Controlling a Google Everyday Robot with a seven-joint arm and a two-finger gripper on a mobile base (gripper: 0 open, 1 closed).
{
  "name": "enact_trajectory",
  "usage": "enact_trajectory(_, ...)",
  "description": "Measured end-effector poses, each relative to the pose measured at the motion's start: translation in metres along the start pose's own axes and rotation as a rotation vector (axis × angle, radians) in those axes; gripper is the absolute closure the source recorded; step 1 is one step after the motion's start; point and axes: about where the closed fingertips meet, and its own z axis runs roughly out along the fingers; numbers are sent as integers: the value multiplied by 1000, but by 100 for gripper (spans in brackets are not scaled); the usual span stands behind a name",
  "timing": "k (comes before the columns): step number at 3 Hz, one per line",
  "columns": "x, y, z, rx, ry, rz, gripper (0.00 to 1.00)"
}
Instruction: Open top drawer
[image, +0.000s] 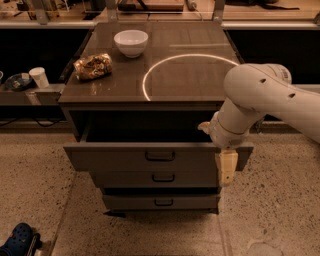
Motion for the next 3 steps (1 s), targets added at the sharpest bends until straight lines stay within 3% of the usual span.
enact_trajectory(1,2,1,3,-22,10,9,0)
enact_trajectory(3,5,34,16,-125,39,9,39)
